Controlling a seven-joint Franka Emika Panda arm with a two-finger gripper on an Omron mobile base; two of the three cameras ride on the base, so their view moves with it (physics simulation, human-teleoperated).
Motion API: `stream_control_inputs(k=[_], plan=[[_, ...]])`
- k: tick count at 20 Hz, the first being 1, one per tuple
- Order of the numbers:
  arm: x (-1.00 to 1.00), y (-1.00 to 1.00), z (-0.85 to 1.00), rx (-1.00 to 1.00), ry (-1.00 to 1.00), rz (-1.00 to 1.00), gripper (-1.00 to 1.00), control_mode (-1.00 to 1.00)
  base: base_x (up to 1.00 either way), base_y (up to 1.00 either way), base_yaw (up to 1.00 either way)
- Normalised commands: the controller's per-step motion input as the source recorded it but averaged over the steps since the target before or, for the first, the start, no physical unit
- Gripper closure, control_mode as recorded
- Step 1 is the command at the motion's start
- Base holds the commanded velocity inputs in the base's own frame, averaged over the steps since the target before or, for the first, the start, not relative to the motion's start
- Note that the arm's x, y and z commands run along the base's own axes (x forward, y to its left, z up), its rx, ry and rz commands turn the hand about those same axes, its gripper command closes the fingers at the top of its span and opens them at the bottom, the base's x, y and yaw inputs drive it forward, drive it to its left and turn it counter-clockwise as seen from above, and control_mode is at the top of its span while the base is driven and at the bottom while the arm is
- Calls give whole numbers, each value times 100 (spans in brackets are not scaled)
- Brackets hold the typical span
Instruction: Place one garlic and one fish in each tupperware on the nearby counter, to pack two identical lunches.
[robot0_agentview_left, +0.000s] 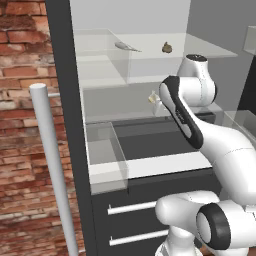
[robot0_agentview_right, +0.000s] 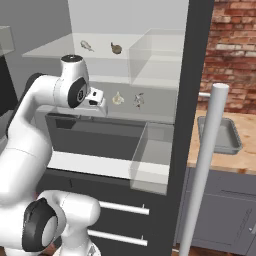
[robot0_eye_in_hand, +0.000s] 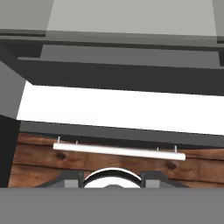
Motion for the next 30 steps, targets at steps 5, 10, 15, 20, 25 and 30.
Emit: stream_control_inputs(k=[5,10,15,20,25,30], plan=[[-11,1,1,0,-9,0,-100,-100,0,0,0],[-39,0,16,0,-47,0,-100,-100,0,0,0],[-28,-3,45,-1,-44,0,-100,-100,0,0,0],[-11,-9,45,-8,-26,0,-100,-100,0,0,0],[-7,-16,68,-6,-19,-2,-100,-100,0,0,0],[0,-3,89,0,-14,-5,-100,-100,0,0,0]])
